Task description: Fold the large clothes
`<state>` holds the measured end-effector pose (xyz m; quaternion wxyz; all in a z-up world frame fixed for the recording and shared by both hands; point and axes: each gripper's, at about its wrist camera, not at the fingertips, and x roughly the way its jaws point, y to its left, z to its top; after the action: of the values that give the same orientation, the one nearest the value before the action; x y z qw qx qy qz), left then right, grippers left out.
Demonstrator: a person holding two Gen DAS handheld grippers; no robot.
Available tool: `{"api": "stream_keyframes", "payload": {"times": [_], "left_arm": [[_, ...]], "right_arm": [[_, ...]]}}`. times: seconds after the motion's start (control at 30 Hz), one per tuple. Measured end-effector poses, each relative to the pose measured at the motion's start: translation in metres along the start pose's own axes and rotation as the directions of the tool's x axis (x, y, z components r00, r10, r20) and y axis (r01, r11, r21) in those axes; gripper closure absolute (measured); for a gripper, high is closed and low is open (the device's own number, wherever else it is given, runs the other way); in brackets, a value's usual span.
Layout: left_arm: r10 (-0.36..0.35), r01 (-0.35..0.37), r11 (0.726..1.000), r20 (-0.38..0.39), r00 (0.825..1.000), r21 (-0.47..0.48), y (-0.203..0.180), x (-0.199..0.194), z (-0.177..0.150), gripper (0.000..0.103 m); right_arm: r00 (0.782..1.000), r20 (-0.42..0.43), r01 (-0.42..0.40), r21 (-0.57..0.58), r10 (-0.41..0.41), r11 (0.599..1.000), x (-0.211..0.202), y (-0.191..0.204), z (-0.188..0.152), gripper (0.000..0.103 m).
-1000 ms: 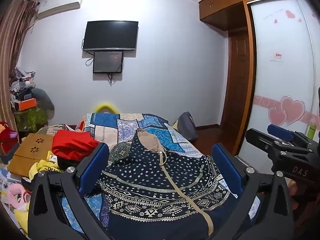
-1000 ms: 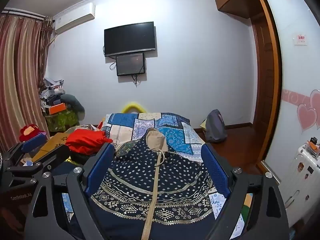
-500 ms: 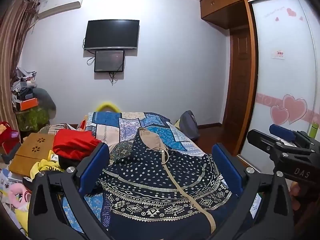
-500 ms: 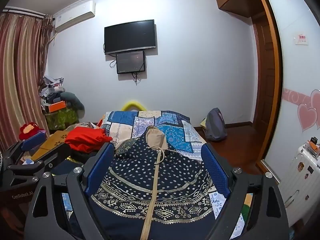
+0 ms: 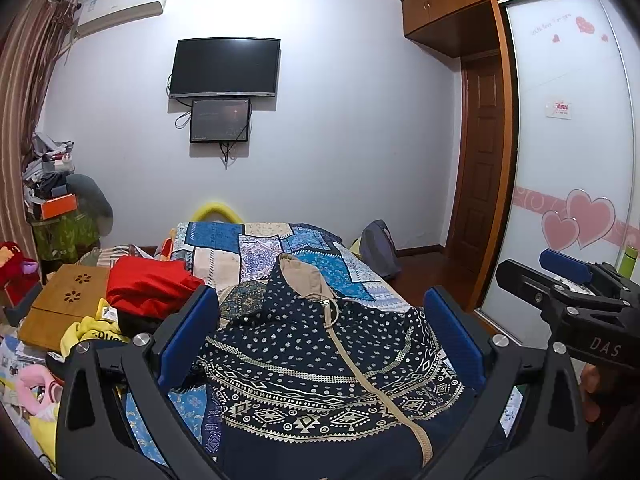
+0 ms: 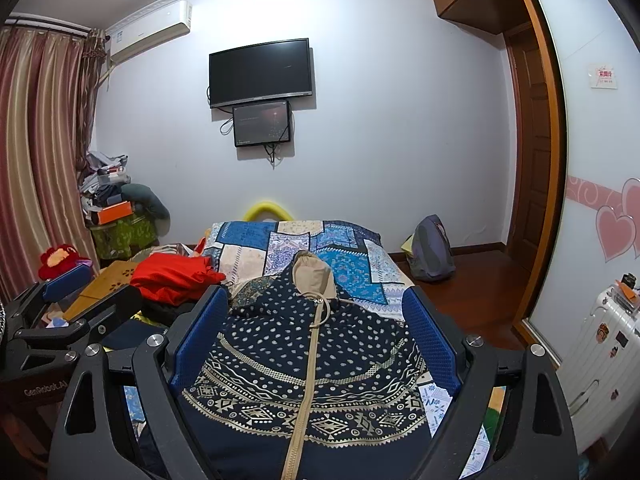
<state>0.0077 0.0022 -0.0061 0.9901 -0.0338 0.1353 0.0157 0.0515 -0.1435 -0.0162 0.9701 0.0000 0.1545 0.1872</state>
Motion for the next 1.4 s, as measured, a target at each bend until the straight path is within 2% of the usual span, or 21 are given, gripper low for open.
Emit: {"api": "stream_keyframes", "payload": {"times": [1.4], "left_arm": [[0.002, -0.002, 0.999, -0.019, 1.0, -0.036, 0.013, 0.006, 0.0, 0.0]], "right_arm": [[1.0, -0.018, -0.001, -0.008, 0.0, 1.0, 0.005, 0.005, -0.002, 0.016]]}}
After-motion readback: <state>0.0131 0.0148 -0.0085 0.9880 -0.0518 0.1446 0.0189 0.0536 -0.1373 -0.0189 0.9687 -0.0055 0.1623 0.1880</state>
